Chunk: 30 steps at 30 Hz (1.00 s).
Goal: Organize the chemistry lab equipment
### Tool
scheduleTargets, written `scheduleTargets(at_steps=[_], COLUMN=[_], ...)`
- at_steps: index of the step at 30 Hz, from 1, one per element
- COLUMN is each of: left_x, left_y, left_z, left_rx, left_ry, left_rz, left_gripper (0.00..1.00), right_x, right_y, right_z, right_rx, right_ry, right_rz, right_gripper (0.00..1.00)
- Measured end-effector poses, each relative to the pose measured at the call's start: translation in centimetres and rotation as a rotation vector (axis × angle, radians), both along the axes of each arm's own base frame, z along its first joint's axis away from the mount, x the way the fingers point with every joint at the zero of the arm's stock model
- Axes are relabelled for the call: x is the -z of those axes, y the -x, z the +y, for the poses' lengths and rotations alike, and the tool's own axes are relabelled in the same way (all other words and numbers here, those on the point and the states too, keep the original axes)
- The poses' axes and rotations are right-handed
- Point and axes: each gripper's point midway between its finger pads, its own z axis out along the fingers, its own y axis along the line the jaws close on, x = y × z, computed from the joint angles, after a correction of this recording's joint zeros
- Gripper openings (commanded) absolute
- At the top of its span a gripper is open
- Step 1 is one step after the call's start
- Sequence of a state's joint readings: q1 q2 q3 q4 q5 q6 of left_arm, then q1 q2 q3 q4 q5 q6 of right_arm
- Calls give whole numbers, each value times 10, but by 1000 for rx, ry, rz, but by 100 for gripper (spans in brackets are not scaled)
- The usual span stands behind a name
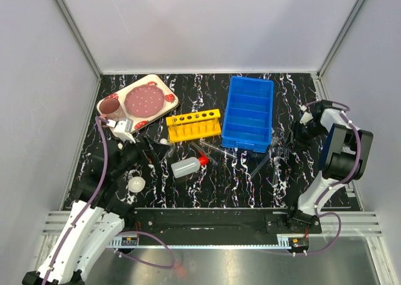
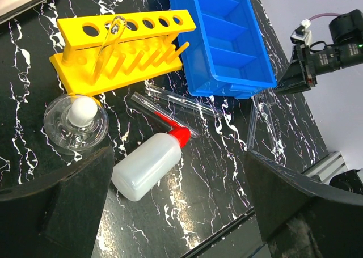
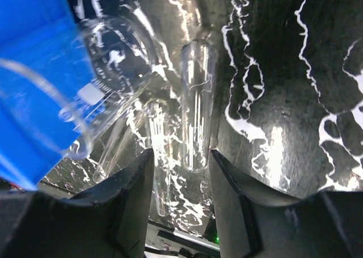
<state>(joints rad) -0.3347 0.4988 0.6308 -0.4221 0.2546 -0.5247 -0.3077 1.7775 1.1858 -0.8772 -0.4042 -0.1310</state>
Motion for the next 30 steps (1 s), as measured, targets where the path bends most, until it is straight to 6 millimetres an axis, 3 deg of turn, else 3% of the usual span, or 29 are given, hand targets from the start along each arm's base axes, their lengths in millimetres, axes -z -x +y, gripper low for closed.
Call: scheduleTargets(at_steps=[4, 12, 16, 25, 30], left_x=[0, -3, -4, -14, -25], left_y=[2, 11, 16, 29, 38], left_z=[1, 2, 3, -5, -22], left_rx=[1, 8, 14, 61, 131], left_ry=[0, 7, 10, 76, 208], left_rz=[0, -13, -16, -21, 18], left_gripper=[99, 99, 99, 99, 99], right_x=[21, 29, 32, 34, 34], right_y=[3, 6, 8, 7, 8], right_z=[-3, -13, -19, -31, -34], right_rx=[3, 8, 12, 10, -7], right_ry=[3, 60, 94, 158, 176], right_rz=[62, 88, 109, 121, 114], right_gripper=[50, 49, 42, 17, 14])
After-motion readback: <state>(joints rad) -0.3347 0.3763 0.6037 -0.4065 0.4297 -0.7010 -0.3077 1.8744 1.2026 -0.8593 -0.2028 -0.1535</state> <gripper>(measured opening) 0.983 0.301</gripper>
